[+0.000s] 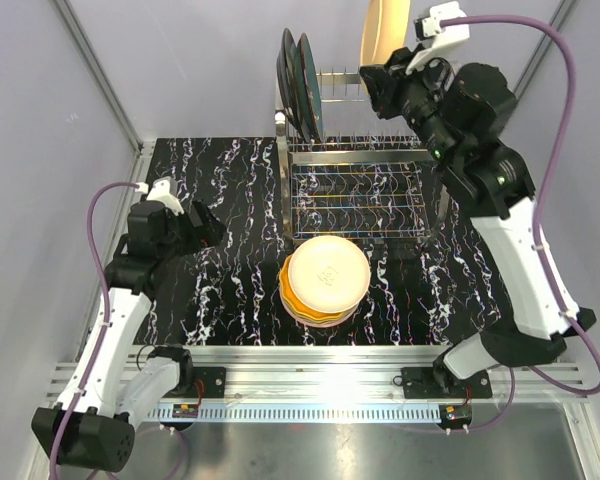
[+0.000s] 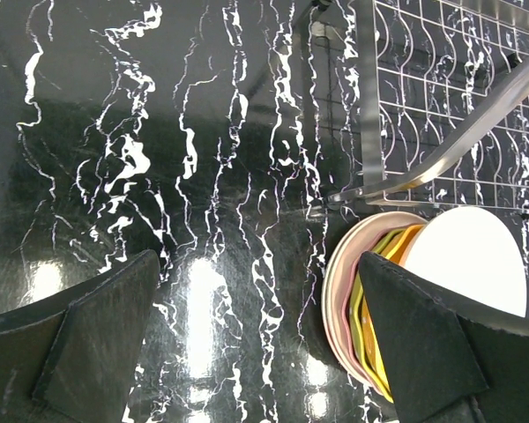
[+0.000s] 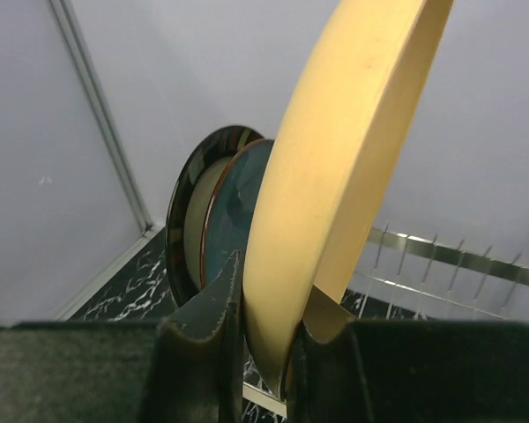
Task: Load the plates into the dish rack
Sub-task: Insert the plate into the dish rack, then grab a plate with the right arm
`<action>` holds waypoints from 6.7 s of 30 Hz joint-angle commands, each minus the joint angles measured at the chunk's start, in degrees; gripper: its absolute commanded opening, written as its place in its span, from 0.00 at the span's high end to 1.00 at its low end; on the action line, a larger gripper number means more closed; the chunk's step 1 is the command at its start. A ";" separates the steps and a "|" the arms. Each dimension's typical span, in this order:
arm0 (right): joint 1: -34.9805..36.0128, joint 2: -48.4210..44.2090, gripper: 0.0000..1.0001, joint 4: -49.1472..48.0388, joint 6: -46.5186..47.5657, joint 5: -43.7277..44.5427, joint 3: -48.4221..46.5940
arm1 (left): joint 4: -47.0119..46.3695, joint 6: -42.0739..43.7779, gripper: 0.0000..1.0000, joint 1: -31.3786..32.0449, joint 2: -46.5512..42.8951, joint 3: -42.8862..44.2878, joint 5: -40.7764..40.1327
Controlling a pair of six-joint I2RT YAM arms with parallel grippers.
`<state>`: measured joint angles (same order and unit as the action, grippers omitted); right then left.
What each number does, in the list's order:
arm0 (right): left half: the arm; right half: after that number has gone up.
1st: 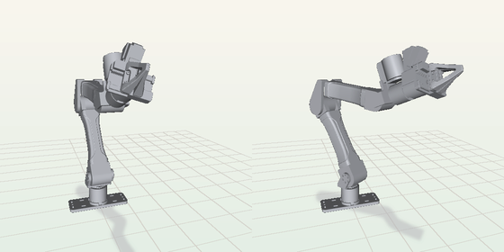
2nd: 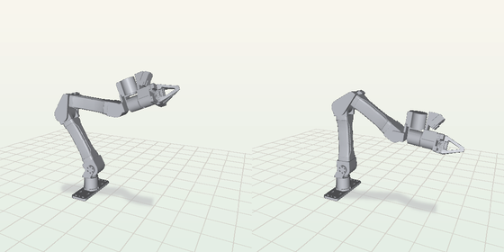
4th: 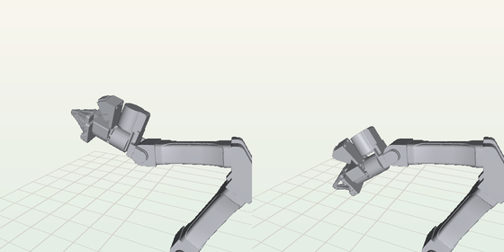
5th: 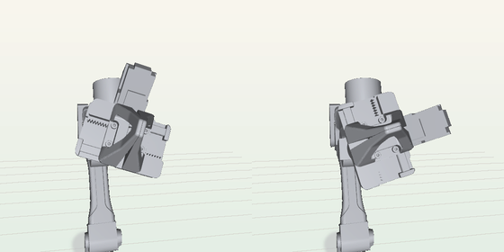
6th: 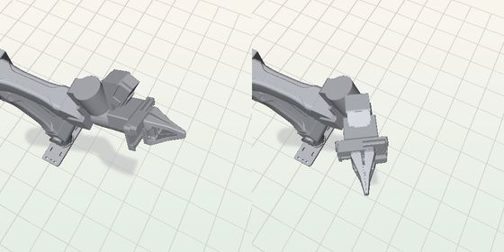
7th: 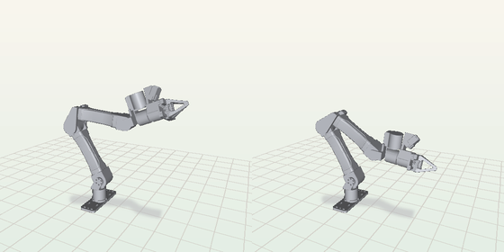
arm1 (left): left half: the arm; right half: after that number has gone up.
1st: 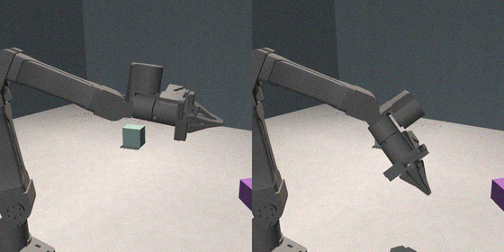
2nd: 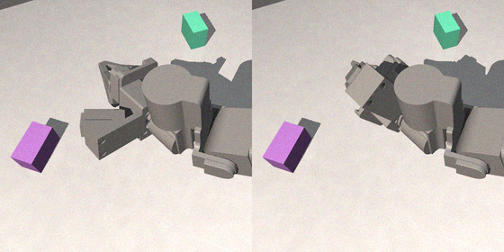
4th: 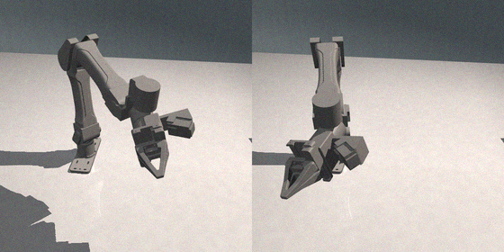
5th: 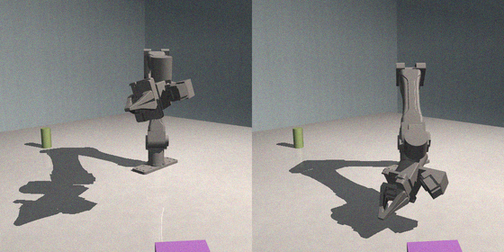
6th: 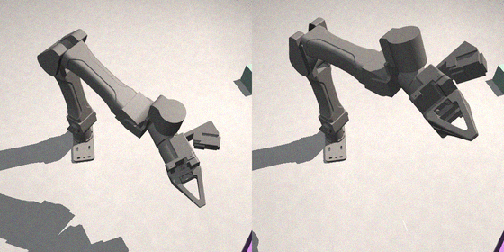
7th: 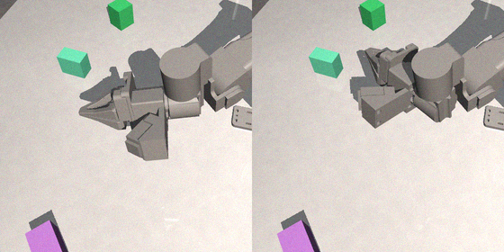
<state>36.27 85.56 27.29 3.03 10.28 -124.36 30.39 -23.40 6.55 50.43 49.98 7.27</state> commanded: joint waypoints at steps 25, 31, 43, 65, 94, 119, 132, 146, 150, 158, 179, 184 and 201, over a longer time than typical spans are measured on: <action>-7.71 11.38 0.89 -1.10 -13.66 -21.36 -1.59 | -3.23 -0.51 0.01 -2.68 2.65 -1.02 6.00; -7.62 11.21 0.89 -1.62 -13.40 -17.50 1.04 | -3.41 -0.60 0.01 -2.94 3.35 -1.11 7.23; -7.71 14.28 0.89 -0.04 -13.49 -13.54 -0.36 | -3.50 -0.60 0.01 -3.21 3.35 -1.20 7.76; -7.62 16.39 0.60 0.93 -11.90 -13.01 1.04 | -3.67 -0.77 0.01 -3.38 3.35 -1.37 8.64; -7.62 7.25 0.39 -5.49 -17.61 -18.45 6.58 | -4.02 -0.86 0.01 -3.82 3.44 -1.64 9.52; -7.62 3.04 0.39 -5.67 -17.27 -18.72 9.13 | -3.94 -0.86 0.01 -3.82 3.18 -1.72 9.52; -7.53 -3.55 0.37 -4.26 -16.13 -18.72 13.95 | -3.59 -0.60 0.01 -3.73 3.00 -1.55 8.55; 8.08 -31.15 0.51 -6.99 -6.28 -28.67 47.26 | -3.59 -0.68 0.01 -4.61 3.88 -1.29 8.38; 14.34 -34.58 0.53 -7.95 -7.86 -24.45 60.00 | -3.58 -0.60 0.01 -4.88 3.62 -1.55 8.20; 29.38 -33.01 0.57 -10.15 -14.96 -0.37 75.12 | -3.50 -0.42 0.01 -5.05 3.35 -1.46 7.94; 31.67 -2.16 0.58 -15.16 -21.04 12.21 67.49 | -3.85 -0.42 0.01 -5.23 2.30 -2.08 9.43; 31.67 0.04 0.58 -15.16 -21.92 12.13 67.14 | -4.02 -0.42 0.01 -5.23 2.21 -2.08 9.78; 33.86 4.62 0.67 -7.61 -24.64 20.91 63.01 | -4.11 -0.51 0.01 -5.23 1.86 -2.16 10.05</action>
<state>69.69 89.67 17.21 -19.31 25.23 -58.65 28.93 -23.99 1.67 53.67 48.14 16.08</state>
